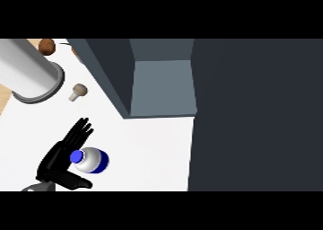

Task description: Pick up the bottled water, place it into the cabinet and close the cabinet

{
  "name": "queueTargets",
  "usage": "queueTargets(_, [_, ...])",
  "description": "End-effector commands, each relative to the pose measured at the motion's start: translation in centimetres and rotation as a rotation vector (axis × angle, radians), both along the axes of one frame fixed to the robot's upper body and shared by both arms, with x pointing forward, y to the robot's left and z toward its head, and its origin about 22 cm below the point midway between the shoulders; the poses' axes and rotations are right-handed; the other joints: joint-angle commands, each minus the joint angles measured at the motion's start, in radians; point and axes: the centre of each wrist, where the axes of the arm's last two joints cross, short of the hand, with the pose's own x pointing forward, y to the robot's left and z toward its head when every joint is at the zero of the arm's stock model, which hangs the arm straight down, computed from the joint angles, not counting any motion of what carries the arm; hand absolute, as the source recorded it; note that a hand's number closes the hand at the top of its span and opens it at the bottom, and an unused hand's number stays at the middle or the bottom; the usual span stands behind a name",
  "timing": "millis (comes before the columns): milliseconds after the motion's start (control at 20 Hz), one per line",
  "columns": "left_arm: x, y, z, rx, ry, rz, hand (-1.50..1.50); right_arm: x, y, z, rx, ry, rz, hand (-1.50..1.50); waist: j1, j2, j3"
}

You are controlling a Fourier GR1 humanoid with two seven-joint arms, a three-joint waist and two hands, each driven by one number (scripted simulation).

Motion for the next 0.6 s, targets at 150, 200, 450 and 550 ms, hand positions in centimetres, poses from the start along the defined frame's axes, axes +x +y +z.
queueTargets(150, [-0.6, -2.1, -4.2, -0.047, 0.005, -0.049, -1.5, -1.5, -0.7, 2.6, -0.052, -0.062, 0.006, -1.5, -0.01, 0.0, 0.0])
queueTargets(200, [-0.6, -0.7, -4.1, -0.06, -0.028, -0.043, -1.5, -1.4, -0.2, 2.6, -0.068, -0.068, -0.017, -1.5, -0.008, 0.002, -0.002])
queueTargets(450, [-0.5, -3.2, -5.5, -0.066, -0.056, -0.043, 1.5, -1.8, -0.5, 4.4, -0.051, -0.077, 0.002, -1.5, 0.0, 0.003, -0.002])
queueTargets(550, [-0.8, -2.7, -5.6, -0.04, -0.06, -0.067, 1.5, -1.7, 0.0, 3.2, -0.059, -0.074, -0.017, -1.5, 0.005, 0.001, -0.001])
